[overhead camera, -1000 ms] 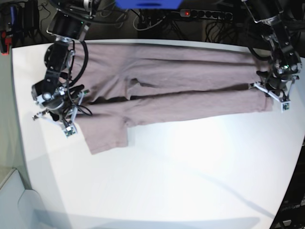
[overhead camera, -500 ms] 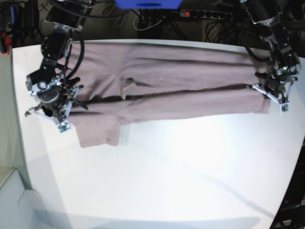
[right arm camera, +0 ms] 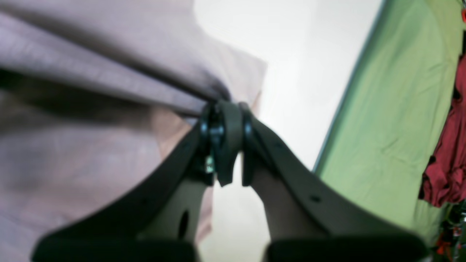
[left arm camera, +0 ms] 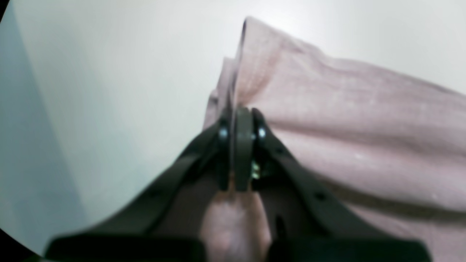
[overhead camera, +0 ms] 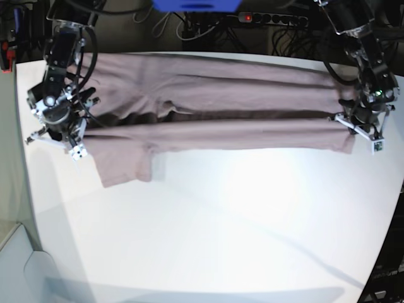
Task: Layout the t-shirt on the table in an organized manner, then fold the t-shirt properly
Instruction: 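Pull the folded shirt with both grippers to straighten the fold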
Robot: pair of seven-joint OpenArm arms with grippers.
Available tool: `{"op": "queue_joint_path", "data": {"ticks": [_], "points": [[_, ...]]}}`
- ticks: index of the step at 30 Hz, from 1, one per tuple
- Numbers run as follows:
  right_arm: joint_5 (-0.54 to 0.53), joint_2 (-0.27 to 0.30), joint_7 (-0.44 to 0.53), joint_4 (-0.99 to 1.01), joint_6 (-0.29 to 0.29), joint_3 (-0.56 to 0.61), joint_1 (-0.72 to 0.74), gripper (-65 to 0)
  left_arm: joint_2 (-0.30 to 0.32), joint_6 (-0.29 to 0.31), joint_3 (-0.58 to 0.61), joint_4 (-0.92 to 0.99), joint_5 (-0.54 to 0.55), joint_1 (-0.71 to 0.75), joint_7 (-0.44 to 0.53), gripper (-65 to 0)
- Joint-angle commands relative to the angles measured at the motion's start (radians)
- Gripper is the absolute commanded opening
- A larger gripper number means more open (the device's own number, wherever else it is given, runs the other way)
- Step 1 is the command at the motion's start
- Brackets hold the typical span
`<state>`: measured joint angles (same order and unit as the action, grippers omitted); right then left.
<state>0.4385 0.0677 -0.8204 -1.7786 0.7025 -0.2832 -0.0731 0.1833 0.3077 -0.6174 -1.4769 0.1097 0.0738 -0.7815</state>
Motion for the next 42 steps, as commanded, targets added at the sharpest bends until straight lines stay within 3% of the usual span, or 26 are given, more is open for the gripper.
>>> {"op": "queue_joint_path", "data": {"ticks": [1,9,16,22,31,42], "points": [[0.007,0.013,0.011,-0.019,-0.004,0.009,0.0,-65.0,0.018,-0.003,-0.005,-0.017,-0.002,-0.01,0.018,-64.8],[0.007,0.021,0.011,-0.02,-0.004,0.072,-0.067,-65.0,0.018,-0.003,-0.005,-0.017,-0.002,-0.01,0.018,-64.8],[0.007,0.096,0.011,-0.016,-0.004,0.16,-0.098,-65.0,0.018,-0.003,-0.005,-0.015,-0.002,-0.01,0.02,-64.8],[0.007,0.105,0.011,-0.013,-0.004,0.192,-0.104,-65.0,0.018,-0.003,-0.006,-0.015,-0.002,-0.01,0.02,-64.8],[0.007,0.186,0.011,-0.011,-0.004,0.259,-0.124,-65.0,0.022,-0.003,-0.006,-0.015,-0.002,-0.01,0.02,-64.8],[0.007,0.182,0.04,0.15,-0.004,0.259,-0.089,-65.0,0.022,-0.003,-0.006,-0.024,-0.002,-0.002,0.02,-64.8]]}}
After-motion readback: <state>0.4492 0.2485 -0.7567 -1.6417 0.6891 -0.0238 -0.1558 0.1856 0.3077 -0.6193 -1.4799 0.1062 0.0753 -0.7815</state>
